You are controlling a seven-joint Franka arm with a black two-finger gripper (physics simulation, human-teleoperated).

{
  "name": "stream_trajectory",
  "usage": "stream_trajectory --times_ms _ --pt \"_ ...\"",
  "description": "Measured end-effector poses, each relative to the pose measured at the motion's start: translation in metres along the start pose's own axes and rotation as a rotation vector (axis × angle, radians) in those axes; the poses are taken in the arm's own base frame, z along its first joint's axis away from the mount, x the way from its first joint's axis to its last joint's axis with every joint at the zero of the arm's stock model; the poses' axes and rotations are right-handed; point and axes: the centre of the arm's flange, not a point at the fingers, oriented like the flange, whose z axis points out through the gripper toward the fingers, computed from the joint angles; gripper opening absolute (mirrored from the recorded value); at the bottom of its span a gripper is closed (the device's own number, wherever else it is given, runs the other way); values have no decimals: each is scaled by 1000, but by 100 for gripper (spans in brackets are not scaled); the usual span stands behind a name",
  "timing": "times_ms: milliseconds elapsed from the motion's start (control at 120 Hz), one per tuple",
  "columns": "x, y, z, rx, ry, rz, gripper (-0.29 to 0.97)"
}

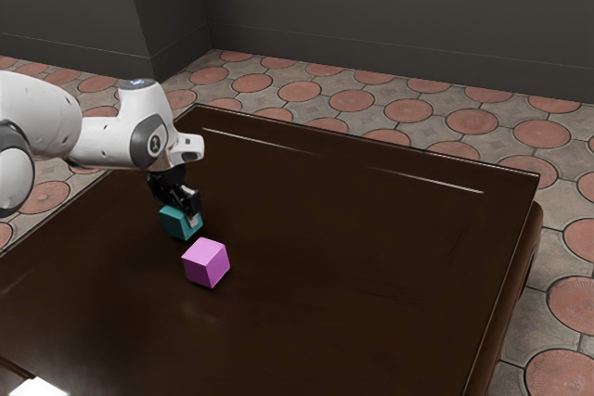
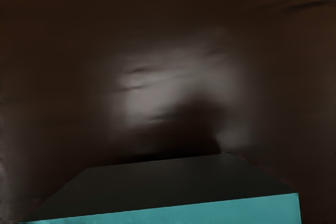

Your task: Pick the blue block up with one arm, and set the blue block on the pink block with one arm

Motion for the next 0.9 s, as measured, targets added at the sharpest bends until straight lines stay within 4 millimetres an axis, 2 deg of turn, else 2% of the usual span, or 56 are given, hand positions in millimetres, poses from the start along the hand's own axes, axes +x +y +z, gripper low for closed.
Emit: stream_trajectory --times_ms 117,225,358,417,525,667,800,900 --pt "0 -2 -12 7 13 -2 34" --pt "1 0 -45 14 44 -4 33" --pt "-6 26 -79 -21 59 -10 34" --pt "-15 38 -80 -41 44 -16 34" --pt "-20 61 -73 -70 13 -21 35" --pt "-23 76 -63 -90 -15 -38 36" --pt "-30 81 -83 -85 5 -61 36" --pt "-45 94 -87 -88 -6 -64 36"
